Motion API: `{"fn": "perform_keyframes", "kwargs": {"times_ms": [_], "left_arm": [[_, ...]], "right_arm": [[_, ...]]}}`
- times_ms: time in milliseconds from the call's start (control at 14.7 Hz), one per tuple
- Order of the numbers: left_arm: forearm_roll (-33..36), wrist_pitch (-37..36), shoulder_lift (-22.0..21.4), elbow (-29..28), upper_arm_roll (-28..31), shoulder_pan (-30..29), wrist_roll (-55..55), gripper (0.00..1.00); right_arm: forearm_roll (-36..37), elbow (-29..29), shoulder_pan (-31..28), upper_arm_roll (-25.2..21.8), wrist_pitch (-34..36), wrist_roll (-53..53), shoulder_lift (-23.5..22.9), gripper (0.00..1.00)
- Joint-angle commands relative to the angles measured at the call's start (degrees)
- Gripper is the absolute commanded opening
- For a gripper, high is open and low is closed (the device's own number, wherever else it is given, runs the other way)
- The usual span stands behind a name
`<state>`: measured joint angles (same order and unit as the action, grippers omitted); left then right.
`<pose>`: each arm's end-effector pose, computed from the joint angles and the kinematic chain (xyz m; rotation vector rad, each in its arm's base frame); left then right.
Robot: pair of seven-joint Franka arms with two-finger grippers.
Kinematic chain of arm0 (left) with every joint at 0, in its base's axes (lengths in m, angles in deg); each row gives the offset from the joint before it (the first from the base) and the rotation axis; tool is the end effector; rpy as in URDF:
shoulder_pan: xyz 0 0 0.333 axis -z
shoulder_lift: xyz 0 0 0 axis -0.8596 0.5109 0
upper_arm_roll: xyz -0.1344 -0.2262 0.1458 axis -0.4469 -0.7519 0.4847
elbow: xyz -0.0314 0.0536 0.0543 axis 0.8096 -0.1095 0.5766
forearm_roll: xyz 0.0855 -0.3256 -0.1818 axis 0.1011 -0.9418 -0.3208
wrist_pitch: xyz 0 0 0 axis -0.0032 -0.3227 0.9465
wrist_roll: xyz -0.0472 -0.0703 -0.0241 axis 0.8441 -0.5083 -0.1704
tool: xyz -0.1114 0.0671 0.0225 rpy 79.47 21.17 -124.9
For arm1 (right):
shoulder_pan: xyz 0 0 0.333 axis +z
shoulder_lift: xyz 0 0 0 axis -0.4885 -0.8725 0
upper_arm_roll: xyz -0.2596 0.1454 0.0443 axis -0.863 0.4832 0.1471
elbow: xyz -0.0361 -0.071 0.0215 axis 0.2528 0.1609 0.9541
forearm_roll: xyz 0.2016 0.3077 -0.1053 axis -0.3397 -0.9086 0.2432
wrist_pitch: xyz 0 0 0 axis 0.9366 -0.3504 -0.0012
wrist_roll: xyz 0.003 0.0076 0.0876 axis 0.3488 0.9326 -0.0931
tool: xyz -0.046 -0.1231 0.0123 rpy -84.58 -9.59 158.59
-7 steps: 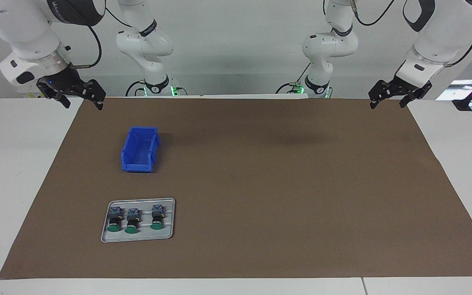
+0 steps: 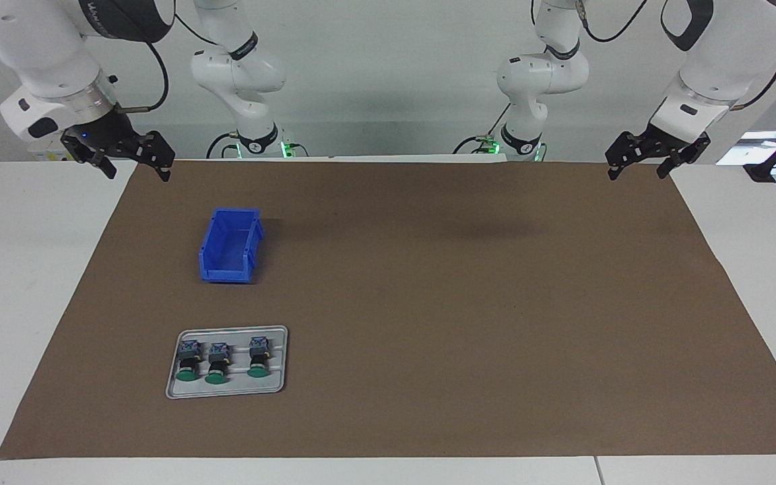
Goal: Place and press button with both arms
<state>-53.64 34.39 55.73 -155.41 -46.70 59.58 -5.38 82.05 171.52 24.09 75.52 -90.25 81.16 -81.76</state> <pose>0.5040 -0.0505 0.5800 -3.1051 0.1552 0.1196 0.5247 -0.0457 0.5875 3.0984 -0.1036 -0.1799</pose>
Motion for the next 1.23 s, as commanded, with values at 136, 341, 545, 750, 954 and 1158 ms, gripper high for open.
{"fn": "perform_keyframes", "kwargs": {"times_ms": [136,341,545,750,954,1158], "left_arm": [[-0.2,0.4,-1.0,-0.8,0.2,0.0,-0.1,1.0],[-0.2,0.5,-1.0,-0.7,0.2,0.2,-0.1,1.0],[-0.2,0.6,-1.0,-0.8,0.2,0.3,-0.4,1.0],[-0.2,0.7,-1.0,-0.8,0.2,0.1,-0.5,1.0],[-0.2,0.5,-1.0,-0.8,0.2,-0.3,-0.6,1.0],[-0.2,0.5,-1.0,-0.9,0.2,-0.2,-0.5,1.0]], "right_arm": [[-1.6,1.5,0.5,0.7,-3.6,0.8,0.8,1.0],[-1.5,-4.4,1.3,0.7,-3.0,0.8,-4.2,1.0],[-3.2,-8.7,4.9,0.7,-7.0,0.4,-12.7,1.0],[-3.3,-12.2,7.7,0.9,-16.1,-3.3,-22.2,1.0],[-4.1,-12.3,9.0,1.7,-25.2,-4.5,-28.9,1.0],[-3.9,-11.1,10.8,1.8,-33.3,-4.5,-32.8,1.0]]}}
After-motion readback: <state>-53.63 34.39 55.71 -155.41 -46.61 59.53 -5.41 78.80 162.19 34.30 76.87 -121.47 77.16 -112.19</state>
